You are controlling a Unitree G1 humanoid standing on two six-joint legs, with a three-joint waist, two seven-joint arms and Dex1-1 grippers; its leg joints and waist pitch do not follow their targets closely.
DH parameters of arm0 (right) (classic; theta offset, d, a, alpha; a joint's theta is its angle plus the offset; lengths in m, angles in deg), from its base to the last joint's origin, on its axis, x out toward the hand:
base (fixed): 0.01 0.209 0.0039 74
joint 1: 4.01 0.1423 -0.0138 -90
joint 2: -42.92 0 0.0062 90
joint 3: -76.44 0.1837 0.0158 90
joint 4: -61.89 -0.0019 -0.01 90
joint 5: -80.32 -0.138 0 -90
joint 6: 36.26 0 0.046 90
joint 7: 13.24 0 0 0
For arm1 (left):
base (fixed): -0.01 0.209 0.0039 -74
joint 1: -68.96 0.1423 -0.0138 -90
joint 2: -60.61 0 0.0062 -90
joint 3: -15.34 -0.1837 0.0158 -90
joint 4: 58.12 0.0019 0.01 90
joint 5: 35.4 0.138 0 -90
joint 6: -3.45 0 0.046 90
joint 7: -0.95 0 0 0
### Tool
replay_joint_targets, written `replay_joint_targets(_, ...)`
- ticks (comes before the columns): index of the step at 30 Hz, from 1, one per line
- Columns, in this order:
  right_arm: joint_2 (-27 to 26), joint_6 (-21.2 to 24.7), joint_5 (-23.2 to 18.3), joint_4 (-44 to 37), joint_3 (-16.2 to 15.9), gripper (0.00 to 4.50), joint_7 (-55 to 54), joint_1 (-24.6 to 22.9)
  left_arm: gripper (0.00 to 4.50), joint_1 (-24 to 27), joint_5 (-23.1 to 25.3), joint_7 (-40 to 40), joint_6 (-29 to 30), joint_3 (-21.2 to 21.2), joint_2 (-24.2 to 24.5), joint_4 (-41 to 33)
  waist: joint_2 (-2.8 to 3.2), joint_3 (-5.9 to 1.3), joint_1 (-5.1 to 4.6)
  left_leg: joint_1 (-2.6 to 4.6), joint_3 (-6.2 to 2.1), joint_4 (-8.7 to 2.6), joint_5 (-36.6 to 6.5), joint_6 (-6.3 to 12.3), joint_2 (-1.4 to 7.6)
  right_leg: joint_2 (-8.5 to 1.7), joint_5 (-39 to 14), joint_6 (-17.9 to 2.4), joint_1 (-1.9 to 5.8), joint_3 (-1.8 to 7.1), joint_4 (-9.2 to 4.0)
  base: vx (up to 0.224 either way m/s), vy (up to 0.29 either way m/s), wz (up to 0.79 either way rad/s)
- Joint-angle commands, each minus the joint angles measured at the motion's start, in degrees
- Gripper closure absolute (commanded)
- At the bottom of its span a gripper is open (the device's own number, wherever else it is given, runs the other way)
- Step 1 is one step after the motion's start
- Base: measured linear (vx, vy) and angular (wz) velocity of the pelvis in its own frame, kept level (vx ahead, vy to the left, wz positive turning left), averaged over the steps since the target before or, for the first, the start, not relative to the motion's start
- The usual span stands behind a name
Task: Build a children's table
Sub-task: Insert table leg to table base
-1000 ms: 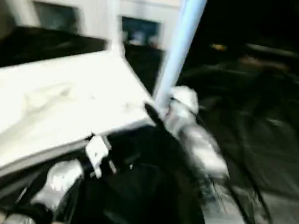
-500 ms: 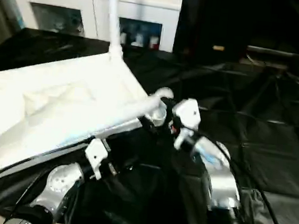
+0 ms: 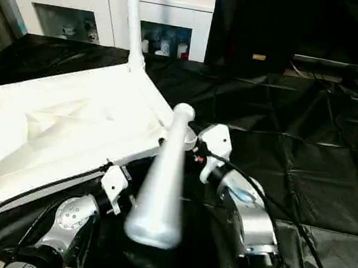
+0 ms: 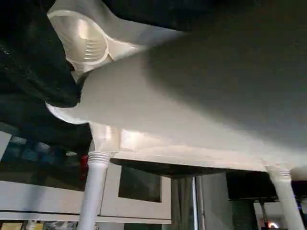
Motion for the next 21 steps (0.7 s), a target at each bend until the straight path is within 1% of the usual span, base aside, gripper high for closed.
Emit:
replay_joint_targets(1, 0.1, 0.3, 0.4, -1.2, 0.1, 0.0, -0.1, 0.6, 0.03, -17.5, -12.2, -1.8, 38.6, 6.7, 9.9, -23.8, -0.94, -2.64, -0.03, 0.54, -0.94, -3.24, -14.0, 2.8, 1.66, -2.56, -8.2, -9.2, 2.2, 1.77, -3.49, 0.0, 0.0, 0.0)
replay_joint_targets(5, 0.1, 0.3, 0.4, -1.2, 0.1, 0.0, -0.1, 0.6, 0.03, -17.5, -12.2, -1.8, 38.6, 6.7, 9.9, -23.8, -0.94, -2.67, -0.04, 0.58, -0.95, -3.2, -13.9, 2.85, 1.67, -2.54, -8.2, -9.3, 2.2, 1.76, -3.45, 0.0, 0.0, 0.0)
replay_joint_targets(10, 0.1, 0.3, 0.4, -1.2, 0.1, 0.0, -0.1, 0.6, 0.03, -17.5, -12.2, -1.8, 38.6, 6.7, 9.9, -23.8, -0.93, -2.74, -0.04, 0.57, -0.93, -3.05, -13.2, 3.19, 1.63, -2.51, -6.4, -9.8, 2.29, 1.73, -3.23, 0.0, 0.0, 0.0)
replay_joint_targets(21, 0.1, 0.3, 0.4, -1.2, 0.1, 0.0, -0.1, 0.6, 0.03, -17.5, -12.2, -1.8, 38.6, 6.7, 9.9, -23.8, -0.92, -2.8, -0.03, 0.61, -0.92, -2.91, -12.9, 3.43, 1.62, -2.5, -6.0, -10.3, 2.35, 1.71, -3.09, 0.0, 0.0, 0.0)
